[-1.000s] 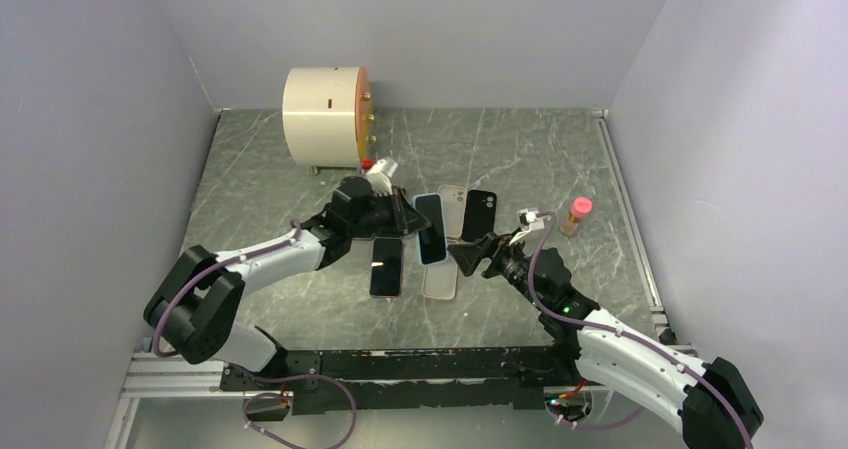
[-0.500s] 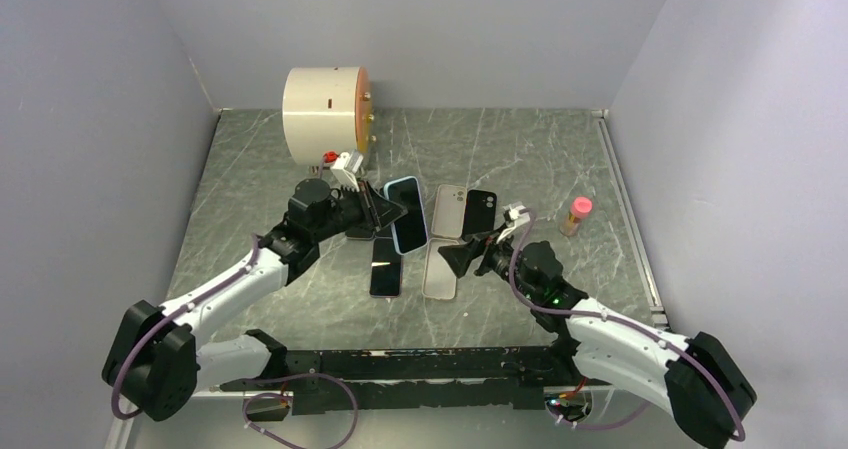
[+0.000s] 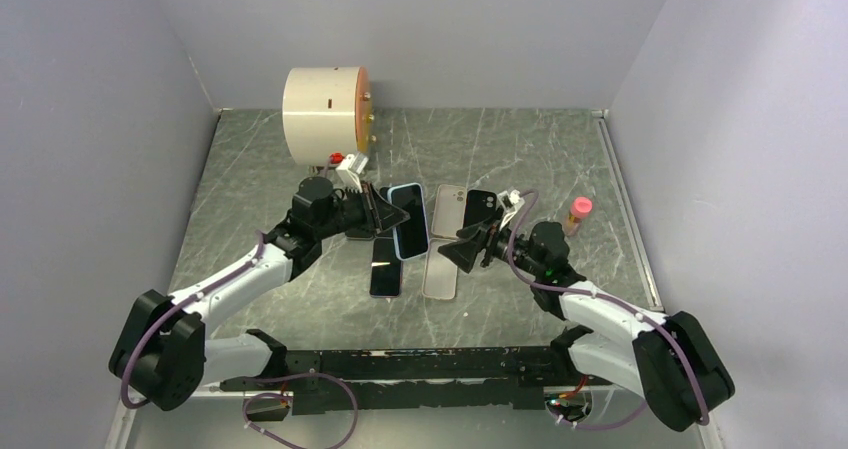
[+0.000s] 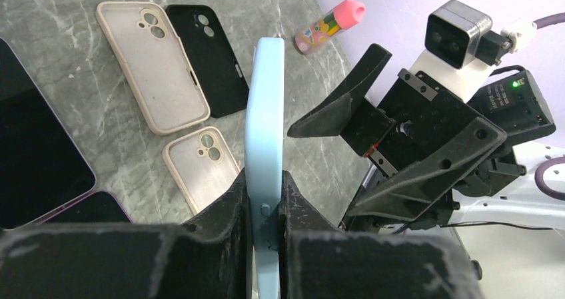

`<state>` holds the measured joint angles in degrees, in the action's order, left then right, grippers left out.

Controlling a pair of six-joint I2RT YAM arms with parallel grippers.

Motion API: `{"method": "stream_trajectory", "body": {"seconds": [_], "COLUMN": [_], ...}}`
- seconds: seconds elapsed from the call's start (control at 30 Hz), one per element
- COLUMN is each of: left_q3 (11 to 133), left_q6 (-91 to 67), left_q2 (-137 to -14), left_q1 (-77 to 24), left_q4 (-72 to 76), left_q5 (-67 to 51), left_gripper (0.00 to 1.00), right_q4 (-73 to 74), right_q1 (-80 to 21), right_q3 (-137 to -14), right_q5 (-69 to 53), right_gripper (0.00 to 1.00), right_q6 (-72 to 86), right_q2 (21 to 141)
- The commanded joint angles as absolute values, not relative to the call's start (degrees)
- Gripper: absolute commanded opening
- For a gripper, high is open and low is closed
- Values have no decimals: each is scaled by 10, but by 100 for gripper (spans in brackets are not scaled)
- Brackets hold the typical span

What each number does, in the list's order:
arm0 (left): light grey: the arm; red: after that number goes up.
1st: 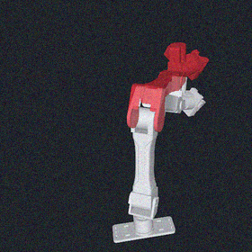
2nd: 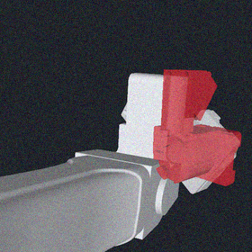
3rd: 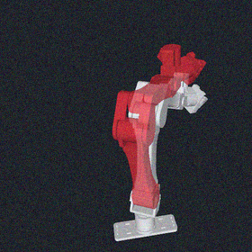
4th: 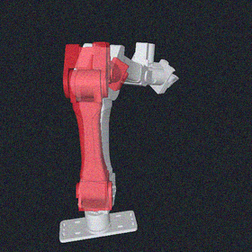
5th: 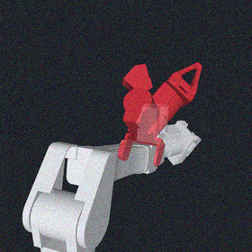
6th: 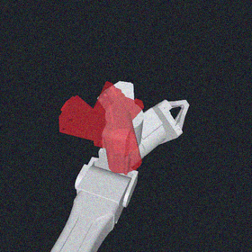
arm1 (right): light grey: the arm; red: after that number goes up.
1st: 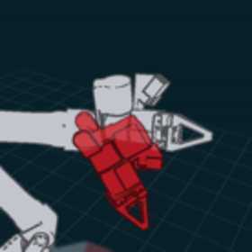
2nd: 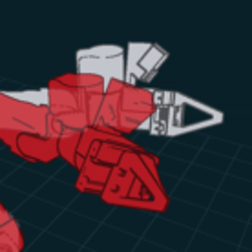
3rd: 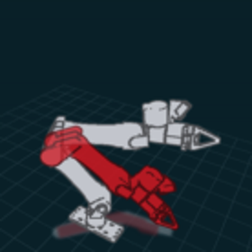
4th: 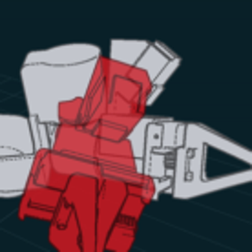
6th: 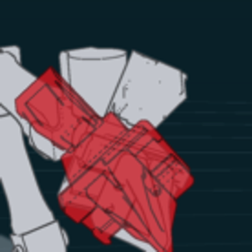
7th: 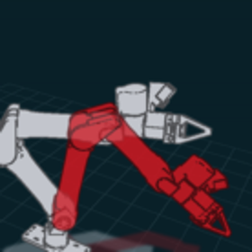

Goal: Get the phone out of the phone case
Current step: Pick up the phone at the center of the board, then remove the phone case from the phone.

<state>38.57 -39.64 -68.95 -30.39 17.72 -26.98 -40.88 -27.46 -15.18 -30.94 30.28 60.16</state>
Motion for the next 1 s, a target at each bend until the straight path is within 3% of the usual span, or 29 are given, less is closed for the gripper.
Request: {"method": "stream_trajectory", "body": {"seconds": [0.0,0.2,0.53,0.8,0.97], "left_q3": [381,387,368,365,372], "left_q6": [-400,-378,-437,-468,-461], "left_q2": [-652,-648,-674,-706,-706], "left_q1": [-301,-300,-297,-292,-290], "left_q4": [232,236,318,400,387], "left_q5": [-265,-303,-348,-424,-437], "left_gripper": [3,2,3,3,3], "right_q4": [-478,-483,-535,-539,-472], "right_q1": [-269,-269,-270,-270,-270], "right_q3": [-179,-194,-220,-242,-257], "right_q5": [-404,-428,-527,-569,-596], "right_gripper": [95,92,79,61,55], "right_q6": [308,296,279,244,196], "right_q2": [609,635,712,742,729]}}
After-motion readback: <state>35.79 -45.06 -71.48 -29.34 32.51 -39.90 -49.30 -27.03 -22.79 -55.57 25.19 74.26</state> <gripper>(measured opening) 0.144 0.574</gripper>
